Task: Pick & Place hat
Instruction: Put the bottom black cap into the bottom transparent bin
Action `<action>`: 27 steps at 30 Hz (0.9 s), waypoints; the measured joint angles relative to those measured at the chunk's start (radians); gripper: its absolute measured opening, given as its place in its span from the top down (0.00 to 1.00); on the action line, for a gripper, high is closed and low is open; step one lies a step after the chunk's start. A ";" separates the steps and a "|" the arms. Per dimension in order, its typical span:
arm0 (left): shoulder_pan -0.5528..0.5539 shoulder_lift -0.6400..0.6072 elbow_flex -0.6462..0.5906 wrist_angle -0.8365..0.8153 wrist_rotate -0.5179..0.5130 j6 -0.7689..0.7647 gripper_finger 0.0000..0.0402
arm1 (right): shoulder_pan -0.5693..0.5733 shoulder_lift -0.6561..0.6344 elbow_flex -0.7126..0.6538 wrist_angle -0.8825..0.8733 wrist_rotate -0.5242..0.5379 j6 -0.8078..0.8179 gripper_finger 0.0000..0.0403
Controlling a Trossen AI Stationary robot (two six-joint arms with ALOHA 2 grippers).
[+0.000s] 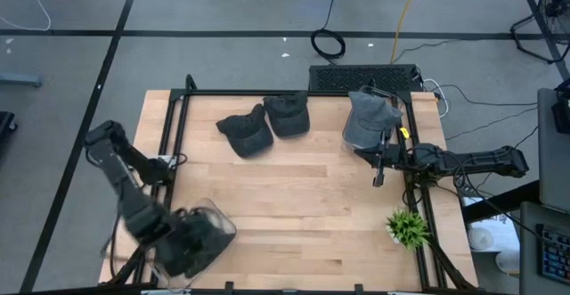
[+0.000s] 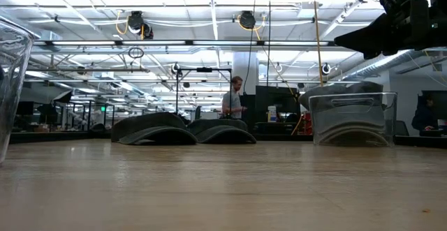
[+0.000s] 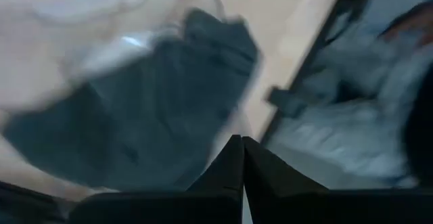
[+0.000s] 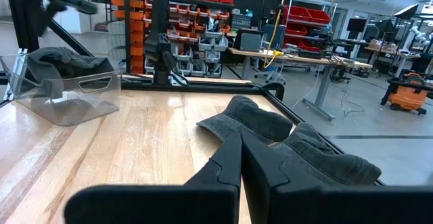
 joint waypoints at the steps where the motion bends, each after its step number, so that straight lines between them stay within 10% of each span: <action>1: -0.036 0.000 0.000 0.006 -0.026 -0.071 0.99 | 0.000 0.000 0.000 0.000 0.000 0.000 1.00; 10: -0.129 0.103 -0.018 -0.128 -0.126 -0.391 0.99 | 0.000 0.000 0.000 0.000 0.000 0.000 1.00; 27: -0.017 0.143 -0.312 0.239 0.067 -0.262 0.96 | 0.000 0.000 0.000 0.000 0.000 0.000 1.00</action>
